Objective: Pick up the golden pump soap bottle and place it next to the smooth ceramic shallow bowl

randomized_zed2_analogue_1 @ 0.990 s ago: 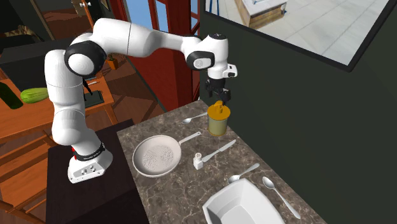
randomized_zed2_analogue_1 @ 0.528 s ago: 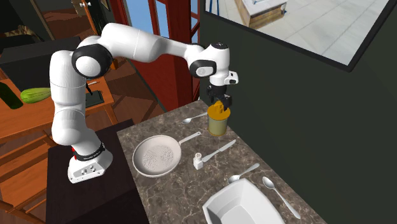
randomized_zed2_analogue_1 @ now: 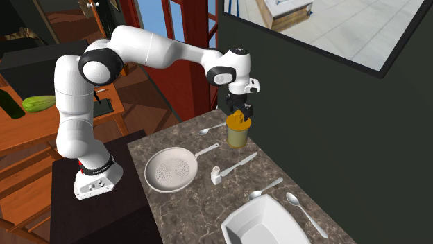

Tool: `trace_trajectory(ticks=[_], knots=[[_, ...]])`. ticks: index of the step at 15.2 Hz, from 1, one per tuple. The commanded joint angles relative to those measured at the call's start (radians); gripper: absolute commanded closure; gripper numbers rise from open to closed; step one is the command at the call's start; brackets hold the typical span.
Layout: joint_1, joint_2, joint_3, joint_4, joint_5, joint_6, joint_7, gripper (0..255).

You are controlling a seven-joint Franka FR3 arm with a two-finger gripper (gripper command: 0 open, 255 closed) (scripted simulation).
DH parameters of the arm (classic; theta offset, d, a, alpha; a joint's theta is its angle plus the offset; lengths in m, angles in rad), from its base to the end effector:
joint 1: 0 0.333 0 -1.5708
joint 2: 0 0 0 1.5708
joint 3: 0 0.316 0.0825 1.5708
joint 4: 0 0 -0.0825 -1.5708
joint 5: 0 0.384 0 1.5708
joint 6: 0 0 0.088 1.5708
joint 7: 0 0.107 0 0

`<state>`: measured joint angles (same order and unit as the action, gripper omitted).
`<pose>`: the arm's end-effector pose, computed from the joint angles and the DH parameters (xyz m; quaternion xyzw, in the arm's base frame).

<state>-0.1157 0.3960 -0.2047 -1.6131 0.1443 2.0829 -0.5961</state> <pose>0.6488 -0.1904 0.4089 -0.9923 -0.1140 -0.0485 0.0044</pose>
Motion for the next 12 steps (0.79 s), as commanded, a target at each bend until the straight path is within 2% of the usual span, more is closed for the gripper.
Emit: trace_trajectory(ticks=[1,10,12], knots=[[0.000,0.000,0.000,0.000,0.000,0.000,0.000,255],[0.000,0.000,0.000,0.000,0.000,0.000,0.000,255],[0.000,-0.008,-0.001,0.016,-0.003,-0.023,0.003,255]])
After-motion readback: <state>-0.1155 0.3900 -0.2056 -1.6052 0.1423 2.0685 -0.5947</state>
